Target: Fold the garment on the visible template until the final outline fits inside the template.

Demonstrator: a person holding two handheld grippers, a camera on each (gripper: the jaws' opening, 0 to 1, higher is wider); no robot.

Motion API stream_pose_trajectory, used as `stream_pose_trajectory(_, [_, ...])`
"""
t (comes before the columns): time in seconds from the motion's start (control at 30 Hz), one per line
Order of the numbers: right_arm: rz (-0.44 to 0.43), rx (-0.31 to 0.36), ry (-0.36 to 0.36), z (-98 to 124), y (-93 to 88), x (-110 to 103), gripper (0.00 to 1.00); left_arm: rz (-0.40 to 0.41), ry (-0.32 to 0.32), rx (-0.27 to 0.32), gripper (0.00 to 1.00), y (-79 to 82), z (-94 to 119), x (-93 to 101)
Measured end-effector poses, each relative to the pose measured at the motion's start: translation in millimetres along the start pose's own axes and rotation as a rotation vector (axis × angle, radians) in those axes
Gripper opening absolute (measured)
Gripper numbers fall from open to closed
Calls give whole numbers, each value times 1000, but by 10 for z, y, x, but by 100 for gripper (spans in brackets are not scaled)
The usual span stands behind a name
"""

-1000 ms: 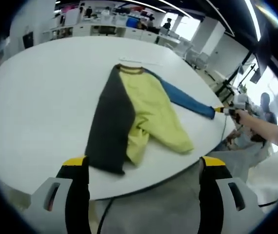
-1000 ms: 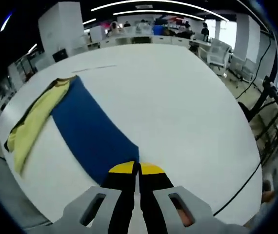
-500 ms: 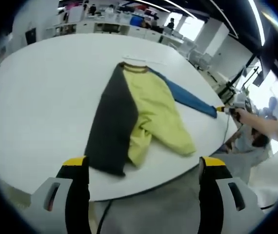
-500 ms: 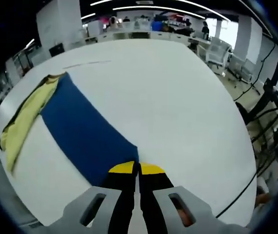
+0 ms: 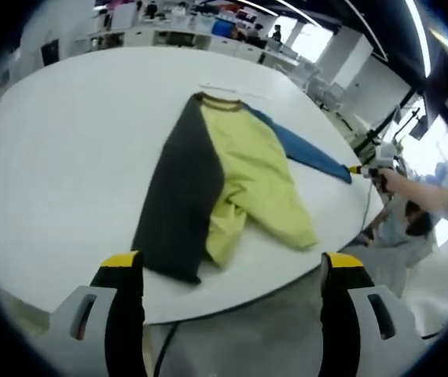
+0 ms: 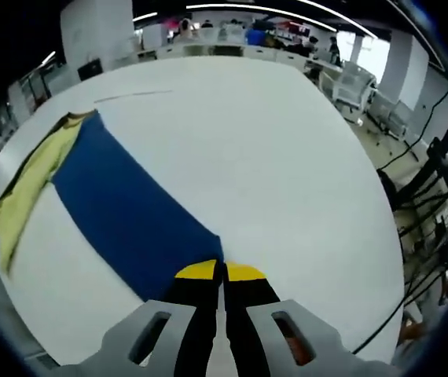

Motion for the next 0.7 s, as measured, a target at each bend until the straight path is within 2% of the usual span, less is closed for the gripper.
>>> stream_pose_trajectory(0.43, [19, -14, -10, -130, 53, 115, 2, 2, 5, -31, 91, -4, -70, -37])
stream_pose_trajectory(0.7, [29, -12, -18, -195, 119, 193, 2, 5, 2, -29, 91, 59, -104, -33])
Point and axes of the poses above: the point that each gripper's makers call its tool centre point, and the gripper's own axes: z roughly backward along the fingers, x roughly to its right, y roughly out of its top, the point moved 8 cm from there along z, roughly backward along the fingers, and after that the axes turned 7 degrees about -y, right-handed, at the moved point
